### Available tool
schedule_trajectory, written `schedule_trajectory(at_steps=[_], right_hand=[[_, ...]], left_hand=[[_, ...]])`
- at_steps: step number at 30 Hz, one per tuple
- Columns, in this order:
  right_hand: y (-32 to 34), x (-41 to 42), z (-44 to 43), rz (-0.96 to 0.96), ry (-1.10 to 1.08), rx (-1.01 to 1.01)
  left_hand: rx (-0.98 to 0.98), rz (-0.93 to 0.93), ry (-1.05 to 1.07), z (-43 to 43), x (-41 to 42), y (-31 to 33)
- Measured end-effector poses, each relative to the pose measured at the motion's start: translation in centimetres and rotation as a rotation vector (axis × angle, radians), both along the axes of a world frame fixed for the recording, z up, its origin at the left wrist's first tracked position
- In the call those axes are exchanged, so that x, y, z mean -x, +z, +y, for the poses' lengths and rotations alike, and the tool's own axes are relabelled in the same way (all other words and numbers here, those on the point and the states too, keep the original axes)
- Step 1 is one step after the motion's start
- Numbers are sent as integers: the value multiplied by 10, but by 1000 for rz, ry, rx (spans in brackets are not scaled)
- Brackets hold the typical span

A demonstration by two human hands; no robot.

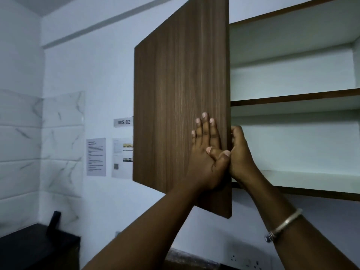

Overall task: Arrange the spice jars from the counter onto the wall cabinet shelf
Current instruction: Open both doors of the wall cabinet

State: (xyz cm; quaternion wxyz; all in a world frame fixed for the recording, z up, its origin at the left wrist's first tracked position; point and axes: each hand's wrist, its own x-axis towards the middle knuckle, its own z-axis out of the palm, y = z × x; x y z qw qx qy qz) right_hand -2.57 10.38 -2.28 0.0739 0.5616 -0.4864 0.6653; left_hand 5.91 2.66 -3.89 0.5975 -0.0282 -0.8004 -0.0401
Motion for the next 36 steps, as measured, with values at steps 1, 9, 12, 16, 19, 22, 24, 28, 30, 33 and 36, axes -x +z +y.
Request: schedule_trajectory(at_steps=[1,9,12,16,19,22,24,28,30,33,36], right_hand=[[-2,-18,3,46,29,33],[-14,-178,-25,106,262,294],[-11,-233,-52,87,404,270],[-9,-309,-94,207,338,226],[-13,-359,-130,293,161,196],[-14,-394,-166,332,50,164],[-15,-409,-188,353,-24,142],[-15,-424,-218,388,-80,115],[-16,-428,-229,407,-106,108],[-16,-432,-238,440,-141,91],[-15,-436,-242,450,-126,62]], left_hand=[[-31,8,-45,1,-17,-5],[-595,42,-410,1,-163,-7],[-528,38,-516,-11,-219,-3],[-576,146,-525,-30,-293,-1],[-669,193,-444,-53,-346,2],[-771,233,-366,-80,-384,1],[-813,243,-340,-95,-399,-1],[-867,297,-290,-117,-414,-2],[-875,324,-248,-125,-418,-3],[-893,336,-195,-135,-423,-7],[-872,291,-196,-138,-425,-7]])
